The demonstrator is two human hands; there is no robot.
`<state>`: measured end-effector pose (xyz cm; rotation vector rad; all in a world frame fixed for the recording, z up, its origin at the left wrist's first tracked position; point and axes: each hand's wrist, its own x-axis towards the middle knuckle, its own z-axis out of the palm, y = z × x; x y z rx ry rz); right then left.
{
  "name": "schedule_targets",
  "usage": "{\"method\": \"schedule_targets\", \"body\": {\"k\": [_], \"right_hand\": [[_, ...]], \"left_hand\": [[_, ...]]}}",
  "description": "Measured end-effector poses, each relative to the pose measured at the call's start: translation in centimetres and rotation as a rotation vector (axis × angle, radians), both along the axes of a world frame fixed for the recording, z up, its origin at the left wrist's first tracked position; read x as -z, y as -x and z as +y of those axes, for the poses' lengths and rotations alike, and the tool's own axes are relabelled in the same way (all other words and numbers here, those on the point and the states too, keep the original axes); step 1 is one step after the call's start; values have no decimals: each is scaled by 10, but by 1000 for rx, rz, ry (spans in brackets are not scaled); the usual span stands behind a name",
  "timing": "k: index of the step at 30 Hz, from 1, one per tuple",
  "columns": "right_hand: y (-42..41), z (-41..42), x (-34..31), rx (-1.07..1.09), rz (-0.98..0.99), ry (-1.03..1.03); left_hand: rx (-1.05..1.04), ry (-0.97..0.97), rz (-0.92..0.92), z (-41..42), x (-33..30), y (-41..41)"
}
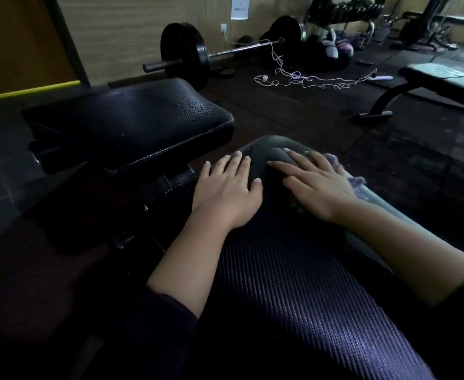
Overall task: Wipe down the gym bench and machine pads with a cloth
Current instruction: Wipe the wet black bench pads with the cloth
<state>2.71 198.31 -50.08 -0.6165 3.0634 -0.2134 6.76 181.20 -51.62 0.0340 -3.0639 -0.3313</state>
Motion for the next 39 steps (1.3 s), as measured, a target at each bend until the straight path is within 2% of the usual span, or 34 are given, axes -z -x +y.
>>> {"method": "schedule_targets", "body": {"k": [5, 11, 14, 16, 20, 23, 28, 31, 35, 39], "right_hand": [[47, -32, -3, -32, -18, 29], [97, -4, -1, 47, -57, 26], [103, 25, -1, 215, -175, 211], [94, 42, 4, 259, -176, 280], [49, 53, 3, 259, -17, 188], [14, 39, -3, 97, 126, 83], [-33, -4, -5, -140, 158, 61], [-38, -21, 1, -95, 120, 66], [-25, -33, 4, 13, 58, 29], [7, -45, 1, 62, 52, 28]], "left_hand": [[4, 3, -1, -1, 0, 1], [7, -21, -1, -3, 0, -1], [3, -22, 4, -3, 1, 0], [1, -27, 5, -3, 1, 0], [-5, -41, 3, -2, 0, 1], [-9, -66, 18, -2, -2, 0], [-21, -157, 112, -9, -18, -22], [-85, -88, 93, -32, -26, -45], [-172, -117, -74, -62, -16, -65], [-166, -187, -23, -65, -3, -68]]}}
